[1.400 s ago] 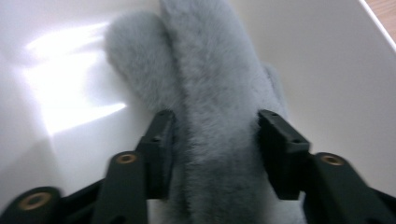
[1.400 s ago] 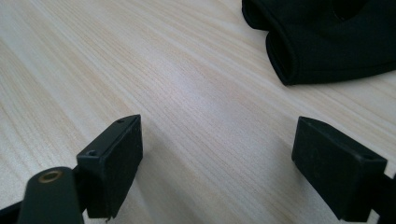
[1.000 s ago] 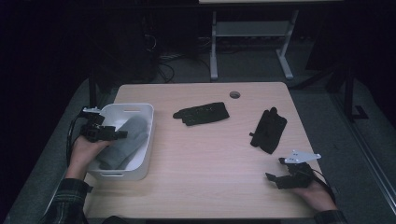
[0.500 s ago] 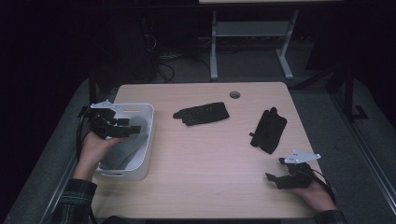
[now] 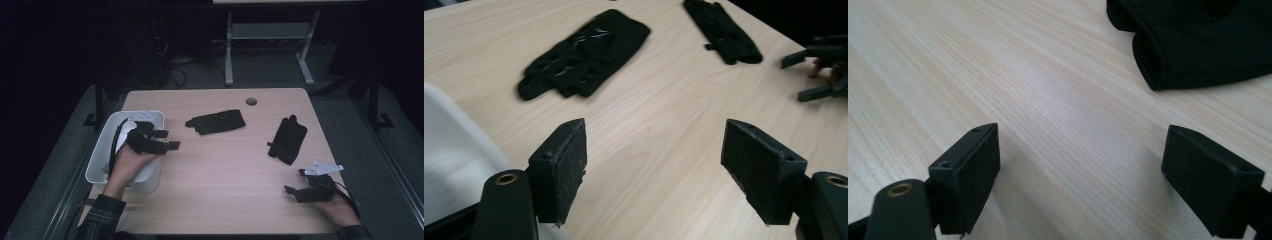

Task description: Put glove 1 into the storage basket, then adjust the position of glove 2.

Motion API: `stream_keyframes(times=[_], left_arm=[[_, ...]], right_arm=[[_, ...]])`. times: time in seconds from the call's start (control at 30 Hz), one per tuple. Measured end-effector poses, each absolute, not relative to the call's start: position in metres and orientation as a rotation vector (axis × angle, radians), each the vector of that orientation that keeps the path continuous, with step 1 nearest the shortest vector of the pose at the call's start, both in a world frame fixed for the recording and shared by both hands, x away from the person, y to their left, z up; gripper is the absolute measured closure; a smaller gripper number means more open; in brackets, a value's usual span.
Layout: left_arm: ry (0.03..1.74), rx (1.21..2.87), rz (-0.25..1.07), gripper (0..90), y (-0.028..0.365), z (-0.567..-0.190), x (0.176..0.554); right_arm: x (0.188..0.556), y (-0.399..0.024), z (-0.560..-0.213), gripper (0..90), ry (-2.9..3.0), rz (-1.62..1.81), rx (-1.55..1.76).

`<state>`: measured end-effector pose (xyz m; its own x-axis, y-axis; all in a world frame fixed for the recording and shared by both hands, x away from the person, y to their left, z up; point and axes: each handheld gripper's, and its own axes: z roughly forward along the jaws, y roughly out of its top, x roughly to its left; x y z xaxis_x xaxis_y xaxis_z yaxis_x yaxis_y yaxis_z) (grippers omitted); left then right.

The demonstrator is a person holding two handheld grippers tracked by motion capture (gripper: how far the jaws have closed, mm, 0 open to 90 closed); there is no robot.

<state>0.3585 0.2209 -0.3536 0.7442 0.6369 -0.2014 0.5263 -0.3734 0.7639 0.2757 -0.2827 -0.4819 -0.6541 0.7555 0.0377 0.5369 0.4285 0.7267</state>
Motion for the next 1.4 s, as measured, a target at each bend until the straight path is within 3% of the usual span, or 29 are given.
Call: stream_keyframes(times=[0.53,1.0,1.13,1.4], left_arm=[[0.755,2.152,0.096,25.1,0.156,-0.392,0.343],[0.701,2.314,0.108,22.9,0.133,-0.449,0.334],[0.699,2.330,0.087,20.9,0.133,-0.463,0.332],[0.580,2.346,0.192,13.3,0.141,-0.471,0.329]], right_arm=[[0.275,-0.282,-0.482,15.6,2.383,1.054,1.126],[0.276,-0.282,-0.481,15.2,2.414,1.039,1.105],[0.276,-0.280,-0.477,23.0,2.438,1.023,1.097],[0.281,-0.280,-0.466,35.7,2.415,1.051,1.102]])
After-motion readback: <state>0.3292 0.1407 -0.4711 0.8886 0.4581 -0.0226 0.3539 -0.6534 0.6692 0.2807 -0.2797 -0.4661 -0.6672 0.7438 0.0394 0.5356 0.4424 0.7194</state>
